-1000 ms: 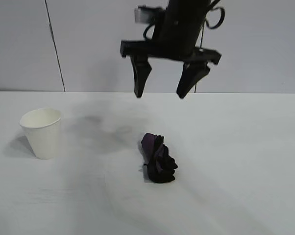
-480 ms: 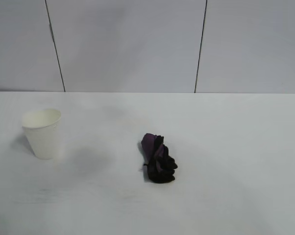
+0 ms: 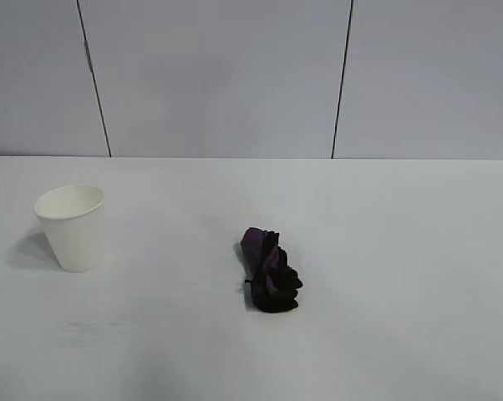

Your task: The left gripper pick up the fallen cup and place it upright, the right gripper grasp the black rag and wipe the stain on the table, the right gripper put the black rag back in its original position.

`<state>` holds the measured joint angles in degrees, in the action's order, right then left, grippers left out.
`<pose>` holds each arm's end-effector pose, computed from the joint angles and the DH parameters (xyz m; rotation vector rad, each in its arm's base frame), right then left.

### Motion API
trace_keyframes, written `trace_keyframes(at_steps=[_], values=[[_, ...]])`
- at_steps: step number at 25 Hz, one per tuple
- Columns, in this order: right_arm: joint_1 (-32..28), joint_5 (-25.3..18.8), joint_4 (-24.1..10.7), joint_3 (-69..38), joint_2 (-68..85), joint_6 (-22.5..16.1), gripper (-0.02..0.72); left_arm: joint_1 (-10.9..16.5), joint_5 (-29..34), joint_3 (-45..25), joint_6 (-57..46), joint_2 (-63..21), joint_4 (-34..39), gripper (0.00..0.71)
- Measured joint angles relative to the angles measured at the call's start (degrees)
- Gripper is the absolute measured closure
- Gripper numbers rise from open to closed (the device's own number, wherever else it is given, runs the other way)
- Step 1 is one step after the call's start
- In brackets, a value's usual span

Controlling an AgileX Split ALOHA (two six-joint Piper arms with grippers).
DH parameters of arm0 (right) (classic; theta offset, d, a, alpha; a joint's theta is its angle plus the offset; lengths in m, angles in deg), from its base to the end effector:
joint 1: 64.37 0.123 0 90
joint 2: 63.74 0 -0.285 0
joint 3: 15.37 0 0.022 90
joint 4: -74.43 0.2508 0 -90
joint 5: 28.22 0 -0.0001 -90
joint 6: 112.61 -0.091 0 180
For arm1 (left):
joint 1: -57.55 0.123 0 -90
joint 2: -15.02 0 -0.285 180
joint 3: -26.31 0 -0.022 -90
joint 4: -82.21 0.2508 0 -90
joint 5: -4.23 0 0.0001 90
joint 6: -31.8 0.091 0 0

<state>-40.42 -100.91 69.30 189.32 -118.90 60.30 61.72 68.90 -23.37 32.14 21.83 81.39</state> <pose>0.0339 0.0066 0.5636 -0.2282 1.7935 0.2907 -0.0081 -0.0018 0.2664 -0.0694 2.1136 0.0296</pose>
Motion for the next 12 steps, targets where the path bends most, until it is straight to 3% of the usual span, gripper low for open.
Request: trace_keyframes(at_steps=[8,12], values=[[-10.76,0.0,0.48,-11.58,16.85,7.08,0.134,0.0,0.0,0.0,0.0,0.0,0.0,0.171],[-13.56,0.0,-0.32,-22.12,25.33,8.2,0.134,0.0,0.0,0.0,0.0,0.0,0.0,0.171]])
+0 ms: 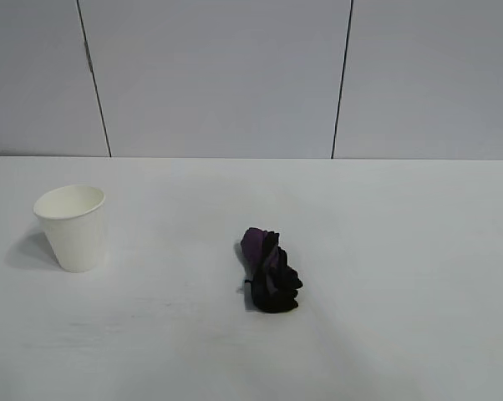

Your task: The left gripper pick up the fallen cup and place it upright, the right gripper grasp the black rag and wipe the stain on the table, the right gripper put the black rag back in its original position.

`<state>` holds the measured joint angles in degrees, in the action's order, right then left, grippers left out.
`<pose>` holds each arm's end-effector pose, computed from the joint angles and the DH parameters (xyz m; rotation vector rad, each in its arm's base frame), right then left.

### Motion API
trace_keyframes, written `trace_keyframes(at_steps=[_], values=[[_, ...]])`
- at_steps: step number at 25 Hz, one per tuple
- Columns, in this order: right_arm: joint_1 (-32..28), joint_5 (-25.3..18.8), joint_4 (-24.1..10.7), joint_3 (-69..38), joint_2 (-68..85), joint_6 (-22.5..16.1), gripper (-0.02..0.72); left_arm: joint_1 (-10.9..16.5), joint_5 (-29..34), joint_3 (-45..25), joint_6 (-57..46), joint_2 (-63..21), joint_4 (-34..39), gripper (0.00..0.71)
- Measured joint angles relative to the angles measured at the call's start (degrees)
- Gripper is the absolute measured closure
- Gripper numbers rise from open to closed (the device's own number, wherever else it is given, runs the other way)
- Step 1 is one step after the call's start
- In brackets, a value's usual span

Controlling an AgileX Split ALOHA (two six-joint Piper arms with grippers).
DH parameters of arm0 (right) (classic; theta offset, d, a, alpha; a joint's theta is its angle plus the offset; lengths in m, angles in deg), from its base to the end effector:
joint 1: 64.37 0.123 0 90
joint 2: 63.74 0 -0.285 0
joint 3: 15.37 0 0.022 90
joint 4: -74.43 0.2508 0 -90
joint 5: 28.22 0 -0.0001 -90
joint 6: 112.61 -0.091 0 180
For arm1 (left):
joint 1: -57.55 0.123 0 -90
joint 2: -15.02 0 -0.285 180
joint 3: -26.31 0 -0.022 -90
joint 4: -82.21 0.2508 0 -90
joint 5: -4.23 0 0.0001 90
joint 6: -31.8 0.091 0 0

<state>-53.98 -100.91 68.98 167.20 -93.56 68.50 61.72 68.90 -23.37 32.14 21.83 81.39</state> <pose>-0.0602 -0.0194 0.4821 -0.1329 1.7372 0.0188 -0.0081 -0.0018 0.2664 -0.0694 2.1136 0.0296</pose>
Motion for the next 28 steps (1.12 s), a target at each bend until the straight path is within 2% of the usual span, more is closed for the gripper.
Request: trace_keyframes(at_steps=[5,10,15,21,25,28], values=[[-1.26,0.34,-0.07,-13.64,8.08,-1.12,0.134,0.0,0.0,0.0,0.0,0.0,0.0,0.171],[-1.45,6.13,-0.01,-26.92,15.76,-1.84,0.134,0.0,0.0,0.0,0.0,0.0,0.0,0.171],[-1.45,9.25,1.37,-37.78,19.79,-2.05,0.134,0.0,0.0,0.0,0.0,0.0,0.0,0.171],[-5.62,12.16,3.65,-46.64,21.74,-2.15,0.138,0.0,0.0,0.0,0.0,0.0,0.0,0.171],[-9.17,12.73,5.45,-50.44,22.92,-1.12,0.156,0.0,0.0,0.0,0.0,0.0,0.0,0.171],[-11.05,12.66,5.45,-51.43,23.0,-1.12,0.157,0.0,0.0,0.0,0.0,0.0,0.0,0.171]])
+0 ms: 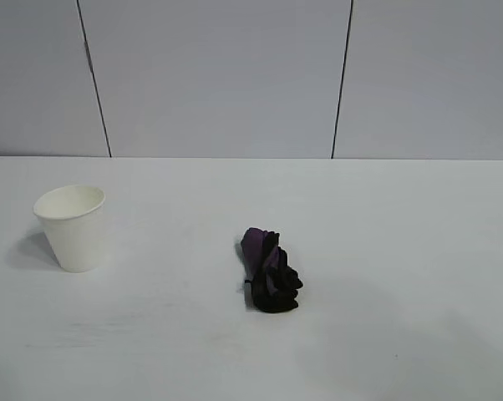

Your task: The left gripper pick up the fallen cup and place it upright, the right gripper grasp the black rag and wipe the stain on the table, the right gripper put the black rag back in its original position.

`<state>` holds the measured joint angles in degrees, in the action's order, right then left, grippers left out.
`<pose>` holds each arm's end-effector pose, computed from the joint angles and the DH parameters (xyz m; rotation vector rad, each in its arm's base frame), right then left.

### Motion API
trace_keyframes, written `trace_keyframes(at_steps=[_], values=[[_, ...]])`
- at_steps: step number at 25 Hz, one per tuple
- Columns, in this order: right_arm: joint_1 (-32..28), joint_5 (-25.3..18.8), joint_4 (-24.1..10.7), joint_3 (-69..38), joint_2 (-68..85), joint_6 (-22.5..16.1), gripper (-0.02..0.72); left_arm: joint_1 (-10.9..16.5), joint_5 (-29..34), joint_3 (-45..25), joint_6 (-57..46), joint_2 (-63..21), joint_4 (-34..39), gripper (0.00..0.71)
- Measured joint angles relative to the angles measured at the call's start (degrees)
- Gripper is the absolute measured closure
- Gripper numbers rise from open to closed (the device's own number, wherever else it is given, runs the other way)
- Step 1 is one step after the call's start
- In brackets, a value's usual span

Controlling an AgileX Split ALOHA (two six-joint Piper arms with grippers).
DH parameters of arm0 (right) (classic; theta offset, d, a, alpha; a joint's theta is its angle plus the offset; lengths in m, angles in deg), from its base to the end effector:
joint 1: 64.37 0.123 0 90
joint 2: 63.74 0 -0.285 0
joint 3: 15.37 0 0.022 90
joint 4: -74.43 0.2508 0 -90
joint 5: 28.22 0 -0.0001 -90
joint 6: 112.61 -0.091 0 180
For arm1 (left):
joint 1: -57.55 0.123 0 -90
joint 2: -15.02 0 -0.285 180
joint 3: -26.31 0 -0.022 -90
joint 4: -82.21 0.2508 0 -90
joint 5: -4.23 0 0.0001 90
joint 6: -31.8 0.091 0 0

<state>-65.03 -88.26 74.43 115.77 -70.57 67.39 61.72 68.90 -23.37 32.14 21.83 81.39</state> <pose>-0.0063 0.0001 0.2768 0.0116 2.0198 -0.0073 -0.0081 -0.0018 0.2664 -0.0694 2.1136 0.0296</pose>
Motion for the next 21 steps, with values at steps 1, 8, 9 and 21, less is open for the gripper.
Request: trace_keyframes(at_steps=[1,8,9,21], values=[[-0.34,0.0,0.0,0.0,0.05,0.0,0.157,0.0,0.0,0.0,0.0,0.0,0.0,0.171],[-0.57,-1.82,-0.84,-1.48,0.11,0.0,0.159,0.0,0.0,0.0,0.0,0.0,0.0,0.171],[-0.57,-1.82,-0.94,-1.5,0.11,0.0,0.159,0.0,0.0,0.0,0.0,0.0,0.0,0.171],[-0.57,-1.87,-1.24,-1.5,0.11,-1.89,0.159,0.0,0.0,0.0,0.0,0.0,0.0,0.171]])
